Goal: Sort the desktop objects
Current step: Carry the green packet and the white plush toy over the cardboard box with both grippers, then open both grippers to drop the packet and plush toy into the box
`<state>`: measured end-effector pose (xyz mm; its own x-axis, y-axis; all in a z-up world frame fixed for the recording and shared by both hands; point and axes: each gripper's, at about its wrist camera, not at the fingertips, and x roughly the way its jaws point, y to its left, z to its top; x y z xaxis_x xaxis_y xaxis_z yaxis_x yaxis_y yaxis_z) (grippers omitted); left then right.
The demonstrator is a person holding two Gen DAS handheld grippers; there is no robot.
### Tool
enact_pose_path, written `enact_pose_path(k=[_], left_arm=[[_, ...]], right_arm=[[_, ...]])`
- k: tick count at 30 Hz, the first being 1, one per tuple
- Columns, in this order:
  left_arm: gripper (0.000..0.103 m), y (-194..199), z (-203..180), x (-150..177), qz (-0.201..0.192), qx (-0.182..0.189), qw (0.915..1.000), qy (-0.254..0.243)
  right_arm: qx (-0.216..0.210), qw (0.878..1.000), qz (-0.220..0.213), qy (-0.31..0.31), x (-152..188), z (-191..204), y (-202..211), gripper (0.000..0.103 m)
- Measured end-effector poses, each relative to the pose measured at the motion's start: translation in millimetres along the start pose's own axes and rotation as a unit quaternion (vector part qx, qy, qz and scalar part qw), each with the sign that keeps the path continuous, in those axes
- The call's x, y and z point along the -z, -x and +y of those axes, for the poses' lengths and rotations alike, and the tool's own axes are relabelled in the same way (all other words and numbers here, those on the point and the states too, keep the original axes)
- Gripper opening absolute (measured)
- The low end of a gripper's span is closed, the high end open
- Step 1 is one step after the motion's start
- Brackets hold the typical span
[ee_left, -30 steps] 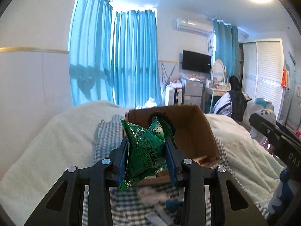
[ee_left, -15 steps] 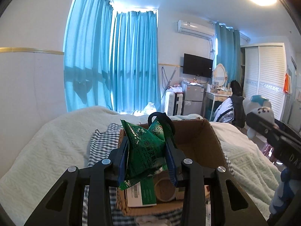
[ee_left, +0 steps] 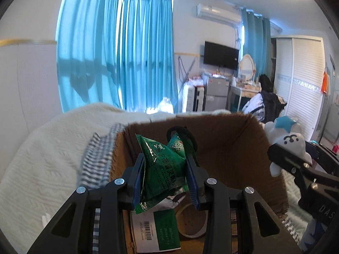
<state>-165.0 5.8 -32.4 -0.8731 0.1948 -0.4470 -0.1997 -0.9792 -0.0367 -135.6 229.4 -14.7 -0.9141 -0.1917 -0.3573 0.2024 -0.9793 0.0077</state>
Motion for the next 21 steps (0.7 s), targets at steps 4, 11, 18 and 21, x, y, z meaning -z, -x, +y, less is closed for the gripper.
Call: enact_pose_path(k=[4, 11, 18, 21], left_arm=[[0.037, -17.3, 3.3, 11.9, 0.021, 0.0, 0.9998, 0.002], [0.046, -42.3, -2.7, 25.7, 0.045, -0.006, 0.999, -0.003], [0.076, -31.1, -9.7, 25.7, 0.036, -0.018, 0.9991, -0.014], [0.086, -21.9, -8.9, 15.7, 0.021, -0.024, 0.9994, -0.012]], right_arm=[[-0.004, 0.999, 0.018, -0.026, 11.0, -13.9, -19.8, 0.061], [0.001, 0.998, 0.05, -0.025, 27.6, -23.2, -38.7, 0.061], [0.025, 0.999, 0.043, -0.003, 34.5, -20.2, -38.8, 0.074], [0.032, 0.999, 0.031, -0.003, 31.0, -19.5, -28.0, 0.078]])
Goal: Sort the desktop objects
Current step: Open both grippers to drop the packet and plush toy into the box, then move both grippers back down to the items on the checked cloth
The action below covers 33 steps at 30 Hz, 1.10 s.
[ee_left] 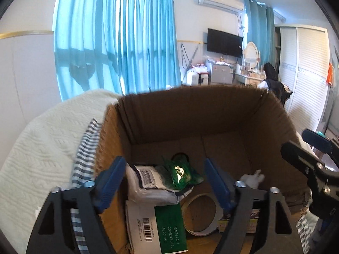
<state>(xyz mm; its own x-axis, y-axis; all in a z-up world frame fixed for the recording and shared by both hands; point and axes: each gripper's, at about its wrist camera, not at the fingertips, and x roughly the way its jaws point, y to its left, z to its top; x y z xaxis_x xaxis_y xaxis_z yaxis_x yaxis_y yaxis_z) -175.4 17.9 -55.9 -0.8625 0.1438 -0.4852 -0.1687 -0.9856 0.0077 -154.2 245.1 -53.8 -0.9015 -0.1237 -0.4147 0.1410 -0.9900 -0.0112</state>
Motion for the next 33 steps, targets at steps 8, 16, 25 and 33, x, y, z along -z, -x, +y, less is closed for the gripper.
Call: enact_pose_path(k=[8, 16, 25, 33], left_arm=[[0.103, 34.5, 9.0, -22.5, -0.046, -0.025, 0.9984, 0.022], [0.103, 75.8, 14.3, -28.6, -0.097, -0.065, 0.9918, 0.052], [0.103, 109.5, 15.4, -16.6, -0.12, -0.07, 0.9888, 0.054], [0.103, 125.2, 24.9, 4.8, -0.117, -0.071, 0.9887, 0.062]], right_arm=[[0.009, 0.999, -0.029, -0.013, -10.3, -13.5, 33.8, 0.091], [0.018, 0.998, -0.061, -0.021, -18.4, -15.6, 75.1, 0.102], [0.031, 0.997, -0.066, -0.02, -17.2, -18.7, 111.5, 0.103], [0.043, 0.997, -0.057, -0.026, -2.0, -23.8, 131.7, 0.103]])
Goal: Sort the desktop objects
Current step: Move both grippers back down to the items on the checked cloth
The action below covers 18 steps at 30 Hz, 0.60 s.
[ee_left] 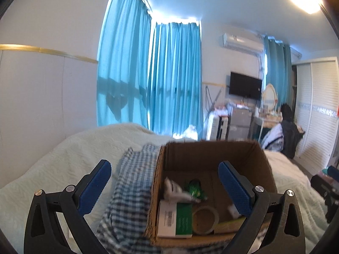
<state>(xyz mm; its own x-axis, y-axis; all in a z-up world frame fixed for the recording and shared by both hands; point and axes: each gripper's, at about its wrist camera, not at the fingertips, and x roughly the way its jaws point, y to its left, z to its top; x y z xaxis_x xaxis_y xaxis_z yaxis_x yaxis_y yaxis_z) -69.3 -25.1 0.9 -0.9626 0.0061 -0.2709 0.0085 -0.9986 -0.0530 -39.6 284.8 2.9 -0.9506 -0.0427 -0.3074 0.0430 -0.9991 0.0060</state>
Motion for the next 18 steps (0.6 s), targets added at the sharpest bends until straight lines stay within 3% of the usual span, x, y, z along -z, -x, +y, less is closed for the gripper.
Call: enact_pose_path(k=[8, 18], left_arm=[[0.103, -4.9, 4.6, 31.5, 0.065, 0.001, 0.9976, -0.023], [0.103, -15.6, 18.3, 76.1, 0.128, -0.008, 0.9917, -0.007]], right_arm=[[-0.006, 1.0, 0.024, 0.009, 23.7, 0.6, 5.5, 0.103], [-0.027, 0.996, 0.08, -0.012, 56.2, -0.5, -6.5, 0.103]])
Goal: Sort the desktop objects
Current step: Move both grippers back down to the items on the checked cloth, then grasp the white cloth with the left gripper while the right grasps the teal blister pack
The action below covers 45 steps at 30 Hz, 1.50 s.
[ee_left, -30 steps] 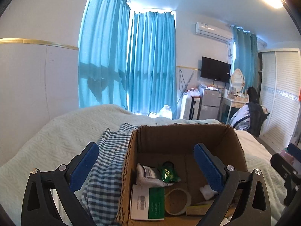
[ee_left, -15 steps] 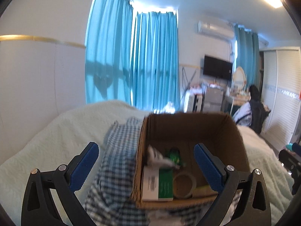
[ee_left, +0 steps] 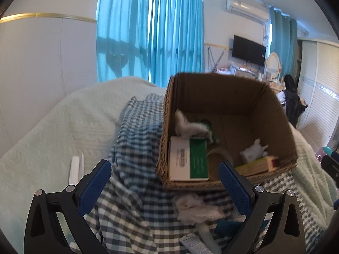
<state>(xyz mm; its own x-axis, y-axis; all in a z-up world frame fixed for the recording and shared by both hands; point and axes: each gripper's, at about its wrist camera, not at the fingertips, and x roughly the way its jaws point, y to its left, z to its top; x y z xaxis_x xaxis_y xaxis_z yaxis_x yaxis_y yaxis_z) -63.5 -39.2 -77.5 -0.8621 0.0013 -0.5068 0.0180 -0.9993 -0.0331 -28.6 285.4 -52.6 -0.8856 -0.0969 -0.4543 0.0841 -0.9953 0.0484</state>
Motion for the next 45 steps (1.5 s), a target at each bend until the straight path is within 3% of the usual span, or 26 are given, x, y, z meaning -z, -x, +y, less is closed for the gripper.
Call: enact_pose_path(k=[8, 19, 30, 40, 43, 45], left_arm=[[0.103, -10.4, -8.8, 18.2, 0.016, -0.008, 0.9992, -0.034], [0.103, -35.4, -27.1, 46.3, 0.071, -0.004, 0.9936, -0.088], [0.103, -70.8, -40.6, 67.4, 0.146, 0.0, 0.9812, -0.126], [0.103, -99.5, -48.3, 79.7, 0.199, 0.021, 0.971, -0.131], [0.096, -99.3, -49.1, 80.2, 0.201, 0.031, 0.9705, -0.13], [0.079, -96.1, -51.7, 80.5, 0.197, 0.043, 0.9702, -0.133]], right_arm=[[-0.017, 0.999, 0.026, 0.017, 21.5, 15.2, -5.1, 0.102], [-0.065, 0.991, 0.102, 0.053, 54.1, 38.5, -28.8, 0.062], [-0.1, 0.974, 0.177, 0.094, 82.6, 61.5, -61.5, 0.044], [-0.132, 0.967, 0.2, 0.088, 90.4, 64.3, -79.6, 0.033], [-0.135, 0.967, 0.198, 0.088, 90.9, 65.1, -83.2, 0.031], [-0.136, 0.967, 0.198, 0.084, 90.0, 63.3, -84.3, 0.021]])
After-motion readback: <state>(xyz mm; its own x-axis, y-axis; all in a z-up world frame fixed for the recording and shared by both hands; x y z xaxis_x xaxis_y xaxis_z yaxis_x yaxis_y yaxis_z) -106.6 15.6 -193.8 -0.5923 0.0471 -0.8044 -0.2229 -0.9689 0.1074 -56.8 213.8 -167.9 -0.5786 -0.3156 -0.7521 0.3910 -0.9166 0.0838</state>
